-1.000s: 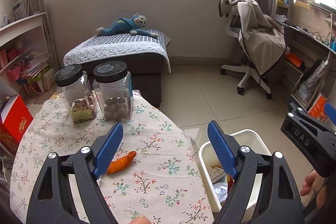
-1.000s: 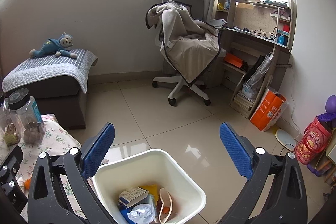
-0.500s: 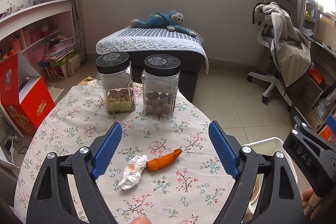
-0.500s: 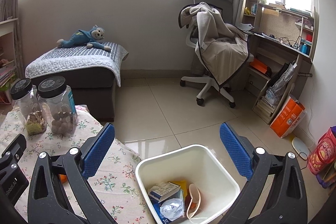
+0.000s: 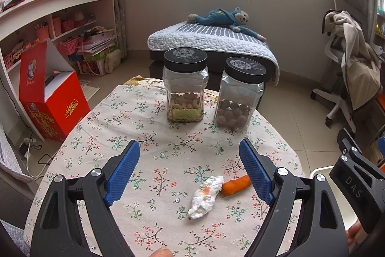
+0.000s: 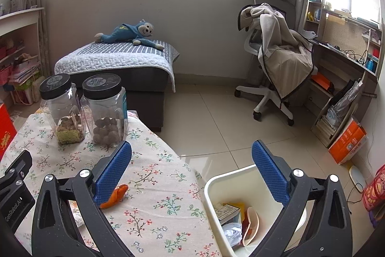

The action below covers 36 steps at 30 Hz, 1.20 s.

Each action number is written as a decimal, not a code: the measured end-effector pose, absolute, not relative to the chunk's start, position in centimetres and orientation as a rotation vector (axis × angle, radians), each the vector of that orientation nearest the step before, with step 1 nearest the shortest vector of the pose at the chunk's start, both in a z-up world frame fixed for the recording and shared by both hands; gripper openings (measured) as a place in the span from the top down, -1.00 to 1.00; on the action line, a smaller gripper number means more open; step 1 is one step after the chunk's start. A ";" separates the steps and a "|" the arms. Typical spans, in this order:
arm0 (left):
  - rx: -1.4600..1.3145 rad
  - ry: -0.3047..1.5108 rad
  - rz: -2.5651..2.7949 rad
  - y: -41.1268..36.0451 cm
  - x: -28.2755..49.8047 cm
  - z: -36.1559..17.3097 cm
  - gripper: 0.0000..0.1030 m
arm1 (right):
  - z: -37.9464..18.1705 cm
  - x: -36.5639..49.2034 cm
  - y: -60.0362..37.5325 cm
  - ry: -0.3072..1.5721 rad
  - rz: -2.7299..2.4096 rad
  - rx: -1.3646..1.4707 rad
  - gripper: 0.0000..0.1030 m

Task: Collect trash
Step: 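Grasp the white tissue bundle with the right gripper while the left grasps the orange carrot-shaped piece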

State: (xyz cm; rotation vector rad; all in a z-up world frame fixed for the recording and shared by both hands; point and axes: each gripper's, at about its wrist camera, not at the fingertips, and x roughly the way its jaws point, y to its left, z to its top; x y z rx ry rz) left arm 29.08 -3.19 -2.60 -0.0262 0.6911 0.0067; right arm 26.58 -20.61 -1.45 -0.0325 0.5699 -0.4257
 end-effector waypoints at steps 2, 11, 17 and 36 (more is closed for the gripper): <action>-0.033 0.706 0.022 -2.1 29.2 -2.9 -0.60 | -1.8 27.0 -19.5 0.580 -0.406 -0.040 -0.86; -0.096 0.736 0.116 3.7 29.8 -3.2 -0.60 | -6.4 30.3 -14.3 0.810 -0.233 -0.039 -0.86; -0.151 0.762 0.165 7.5 29.9 -3.5 -0.60 | -12.3 32.2 -10.6 1.093 -0.077 0.062 -0.68; -0.169 0.869 0.165 8.3 32.9 -5.6 -0.60 | -14.1 32.6 -7.6 1.181 0.078 0.069 0.31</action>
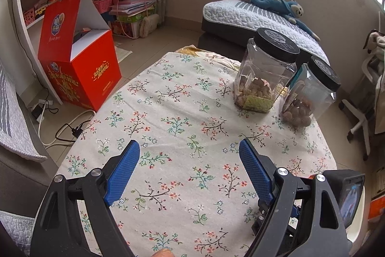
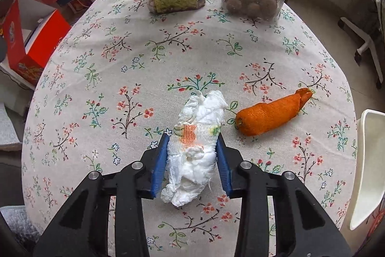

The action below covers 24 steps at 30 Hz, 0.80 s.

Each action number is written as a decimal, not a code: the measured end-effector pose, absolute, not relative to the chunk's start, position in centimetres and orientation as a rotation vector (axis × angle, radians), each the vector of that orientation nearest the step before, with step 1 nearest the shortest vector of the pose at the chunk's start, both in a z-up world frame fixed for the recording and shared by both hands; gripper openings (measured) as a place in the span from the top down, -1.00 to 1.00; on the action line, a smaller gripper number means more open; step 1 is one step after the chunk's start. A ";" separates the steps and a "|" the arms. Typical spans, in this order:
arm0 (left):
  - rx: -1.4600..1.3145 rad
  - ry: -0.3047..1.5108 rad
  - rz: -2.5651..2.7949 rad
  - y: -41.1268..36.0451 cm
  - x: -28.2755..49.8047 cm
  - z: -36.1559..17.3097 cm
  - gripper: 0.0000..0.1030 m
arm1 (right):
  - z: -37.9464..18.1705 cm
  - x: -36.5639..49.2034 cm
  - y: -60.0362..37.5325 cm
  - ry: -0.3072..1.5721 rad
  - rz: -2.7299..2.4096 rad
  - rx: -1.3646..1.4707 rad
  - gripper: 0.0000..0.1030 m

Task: Collect trash
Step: 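Grasp the white tissue bundle with the right gripper while the left grasps the orange carrot-shaped piece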

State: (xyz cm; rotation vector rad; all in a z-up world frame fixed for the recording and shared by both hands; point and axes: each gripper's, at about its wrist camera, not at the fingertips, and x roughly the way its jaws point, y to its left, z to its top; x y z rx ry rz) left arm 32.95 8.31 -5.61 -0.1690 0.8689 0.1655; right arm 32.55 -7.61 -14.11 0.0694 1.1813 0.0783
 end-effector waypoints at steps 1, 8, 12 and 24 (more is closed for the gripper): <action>-0.177 0.878 0.154 7.9 33.3 -5.7 -0.60 | -13.5 32.2 -8.3 1.172 0.074 0.080 0.31; -0.175 1.052 -0.008 2.2 37.0 -9.0 -0.60 | -10.8 30.8 -18.8 1.117 -0.082 0.188 0.30; -0.132 1.161 -0.159 -3.1 38.6 -12.2 -0.60 | -10.1 29.9 -24.4 1.093 -0.172 0.252 0.30; 0.179 1.219 -0.360 -12.8 37.9 -17.9 -0.28 | -8.5 29.3 -28.5 1.033 -0.211 0.369 0.29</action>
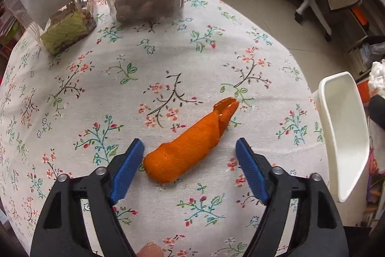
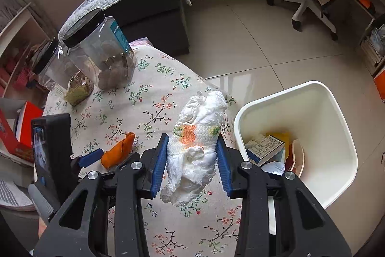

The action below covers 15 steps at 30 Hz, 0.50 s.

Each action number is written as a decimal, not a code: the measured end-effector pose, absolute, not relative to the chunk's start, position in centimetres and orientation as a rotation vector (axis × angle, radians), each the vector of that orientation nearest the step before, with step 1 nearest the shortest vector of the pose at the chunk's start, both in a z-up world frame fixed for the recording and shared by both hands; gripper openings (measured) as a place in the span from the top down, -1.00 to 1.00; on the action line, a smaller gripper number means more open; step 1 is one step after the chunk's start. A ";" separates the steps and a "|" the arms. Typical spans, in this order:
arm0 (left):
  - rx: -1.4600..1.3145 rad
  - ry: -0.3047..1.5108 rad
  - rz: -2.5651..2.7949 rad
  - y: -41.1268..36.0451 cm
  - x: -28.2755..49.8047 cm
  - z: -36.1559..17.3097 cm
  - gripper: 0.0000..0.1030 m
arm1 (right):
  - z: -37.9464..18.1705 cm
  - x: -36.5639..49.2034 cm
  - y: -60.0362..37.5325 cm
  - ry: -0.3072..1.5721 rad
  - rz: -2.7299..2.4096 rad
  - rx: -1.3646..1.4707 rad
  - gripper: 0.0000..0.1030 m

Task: Collect trash
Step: 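Grasp the white tissue bundle with the right gripper while the left grasps the orange carrot-shaped piece, then carry the tissue bundle into the bin and open the right gripper while the left lifts the orange piece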

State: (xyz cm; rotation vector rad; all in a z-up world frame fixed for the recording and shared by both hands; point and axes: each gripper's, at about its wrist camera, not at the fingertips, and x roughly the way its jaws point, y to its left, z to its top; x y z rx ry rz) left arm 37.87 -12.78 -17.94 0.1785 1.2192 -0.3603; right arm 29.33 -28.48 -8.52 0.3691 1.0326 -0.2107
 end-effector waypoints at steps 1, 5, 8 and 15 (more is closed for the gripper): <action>0.172 1.203 -0.349 -12.2 38.0 -17.7 0.04 | -8.6 29.5 -28.4 1.036 -0.205 0.374 0.29; 0.026 1.241 -0.219 -7.1 39.7 -17.1 0.61 | -8.3 29.8 -26.9 1.029 -0.170 0.365 0.29; -0.100 1.225 -0.097 -1.8 40.1 -16.4 0.64 | -7.6 29.8 -25.2 1.010 -0.131 0.350 0.29; -0.331 1.100 -0.010 6.7 37.2 -12.0 0.65 | -5.1 29.4 -20.9 0.917 -0.027 0.300 0.29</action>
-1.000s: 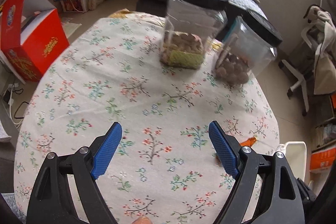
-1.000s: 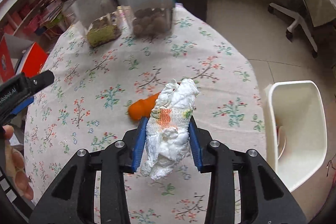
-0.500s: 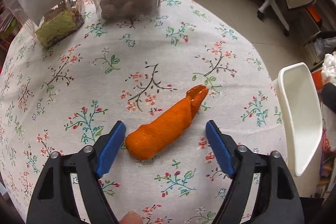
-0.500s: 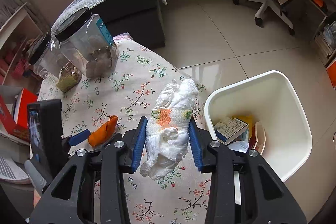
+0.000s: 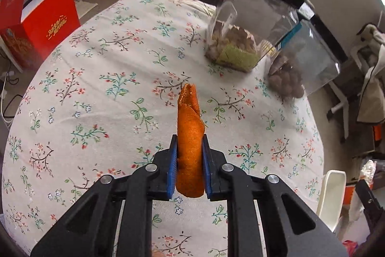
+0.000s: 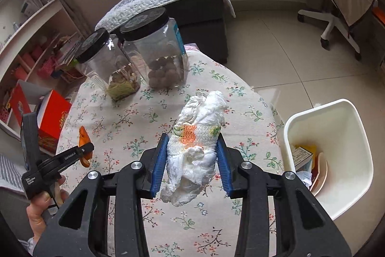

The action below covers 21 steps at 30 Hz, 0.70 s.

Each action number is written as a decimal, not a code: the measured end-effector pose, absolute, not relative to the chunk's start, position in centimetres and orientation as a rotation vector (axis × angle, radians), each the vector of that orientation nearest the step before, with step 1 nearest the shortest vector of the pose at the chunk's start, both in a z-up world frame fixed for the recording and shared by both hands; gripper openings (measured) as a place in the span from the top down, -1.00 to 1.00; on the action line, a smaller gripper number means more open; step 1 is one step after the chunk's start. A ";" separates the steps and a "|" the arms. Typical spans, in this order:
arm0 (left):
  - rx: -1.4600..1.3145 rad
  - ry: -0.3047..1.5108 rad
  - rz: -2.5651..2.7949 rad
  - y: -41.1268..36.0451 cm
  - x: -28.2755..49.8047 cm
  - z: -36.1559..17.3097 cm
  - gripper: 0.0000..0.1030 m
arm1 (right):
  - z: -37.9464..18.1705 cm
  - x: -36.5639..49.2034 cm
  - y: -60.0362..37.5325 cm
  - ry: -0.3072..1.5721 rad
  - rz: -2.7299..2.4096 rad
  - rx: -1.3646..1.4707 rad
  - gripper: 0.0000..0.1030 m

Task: Collect trash
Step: 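Carry the tissue bundle into the bin and open the right gripper while the left lifts the orange piece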

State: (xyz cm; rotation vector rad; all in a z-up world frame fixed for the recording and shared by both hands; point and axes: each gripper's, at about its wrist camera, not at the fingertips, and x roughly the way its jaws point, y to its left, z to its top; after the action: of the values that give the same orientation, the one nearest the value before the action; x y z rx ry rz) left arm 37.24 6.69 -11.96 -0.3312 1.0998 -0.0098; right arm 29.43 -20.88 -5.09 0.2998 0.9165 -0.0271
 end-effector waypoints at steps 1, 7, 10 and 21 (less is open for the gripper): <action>-0.352 1.079 -0.010 7.2 36.6 -11.1 0.65 | -4.6 29.3 -20.2 0.894 -0.020 0.281 0.29; -0.292 0.937 0.070 8.7 32.6 -6.6 0.65 | -2.4 27.8 -17.3 0.784 0.015 0.206 0.29; -0.215 0.853 0.115 8.5 31.0 -4.8 0.64 | -1.4 26.8 -16.4 0.735 0.026 0.184 0.29; -0.141 0.624 0.180 6.7 26.8 0.7 0.64 | 0.4 25.3 -15.5 0.578 -0.022 0.105 0.28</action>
State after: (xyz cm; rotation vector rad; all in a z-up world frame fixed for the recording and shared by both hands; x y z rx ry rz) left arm 26.75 6.67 0.75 -0.1415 0.6244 0.1796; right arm 25.33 -15.50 0.37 0.1053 0.5785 -0.0222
